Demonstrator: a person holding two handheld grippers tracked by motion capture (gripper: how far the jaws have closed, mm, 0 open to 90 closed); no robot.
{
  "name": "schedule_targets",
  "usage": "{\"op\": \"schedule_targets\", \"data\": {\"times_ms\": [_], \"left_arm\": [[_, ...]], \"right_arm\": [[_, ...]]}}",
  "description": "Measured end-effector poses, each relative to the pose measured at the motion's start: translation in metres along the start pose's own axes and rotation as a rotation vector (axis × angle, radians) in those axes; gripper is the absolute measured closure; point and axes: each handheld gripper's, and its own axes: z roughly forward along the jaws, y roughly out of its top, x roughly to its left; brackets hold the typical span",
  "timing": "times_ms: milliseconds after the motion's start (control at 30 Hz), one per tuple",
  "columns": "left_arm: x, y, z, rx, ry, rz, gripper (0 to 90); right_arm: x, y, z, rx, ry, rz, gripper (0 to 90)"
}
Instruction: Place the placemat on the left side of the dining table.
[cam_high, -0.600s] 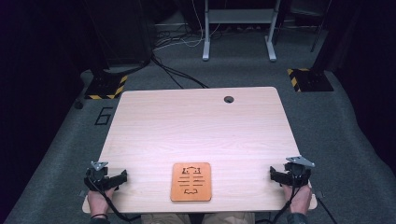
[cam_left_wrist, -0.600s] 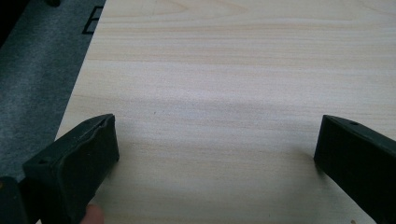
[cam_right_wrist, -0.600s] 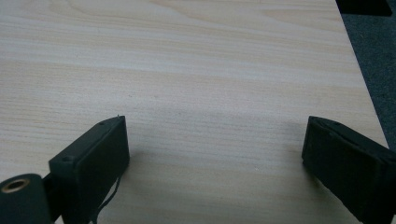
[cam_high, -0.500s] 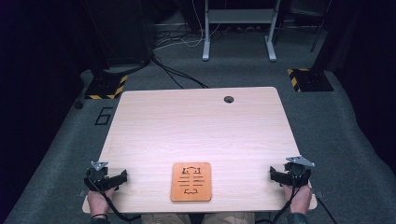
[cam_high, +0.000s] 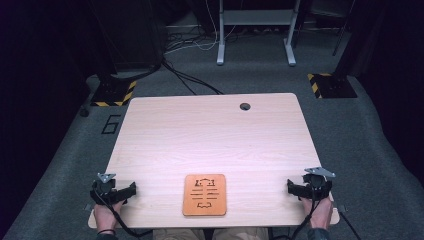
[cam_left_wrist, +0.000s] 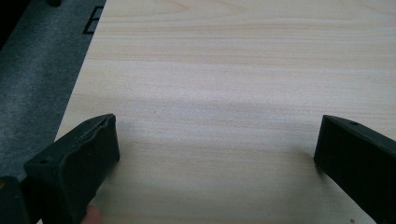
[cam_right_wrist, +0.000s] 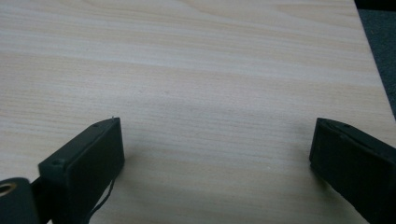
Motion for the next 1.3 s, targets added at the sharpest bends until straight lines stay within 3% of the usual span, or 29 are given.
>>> {"op": "schedule_targets", "data": {"times_ms": [100,300,533,567,600,833,867,900,933,1300], "left_arm": [[0.0,0.0,0.0,0.002,0.0,-0.002,0.0],[0.0,0.0,0.0,0.0,0.0,0.0,0.0],[0.0,0.0,0.0,0.0,0.0,-0.003,0.0],[0.0,0.0,0.0,0.0,0.0,-0.003,0.0],[0.0,0.0,0.0,0.0,0.0,0.0,0.0],[0.0,0.0,0.0,0.0,0.0,-0.003,0.0],[0.0,0.0,0.0,0.0,0.0,-0.001,0.0],[0.0,0.0,0.0,0.0,0.0,-0.001,0.0],[0.0,0.0,0.0,-0.001,-0.001,-0.006,0.0],[0.0,0.0,0.0,-0.001,0.0,-0.005,0.0]], "right_arm": [[0.002,0.001,0.0,0.017,0.01,-0.008,0.0],[0.023,0.006,-0.011,0.021,0.075,-0.041,0.0],[0.059,0.013,-0.015,0.015,0.165,-0.079,0.0],[0.059,0.013,-0.015,0.015,0.165,-0.079,0.0],[0.072,0.015,-0.016,0.014,0.192,-0.092,0.0],[0.106,0.022,-0.015,0.015,0.265,-0.118,0.0],[0.118,0.024,-0.013,0.019,0.282,-0.15,0.0],[0.118,0.024,-0.013,0.019,0.282,-0.15,0.0],[0.129,0.026,-0.011,0.02,0.304,-0.159,0.0],[0.168,0.031,0.0,0.051,0.365,-0.197,0.0]]}}
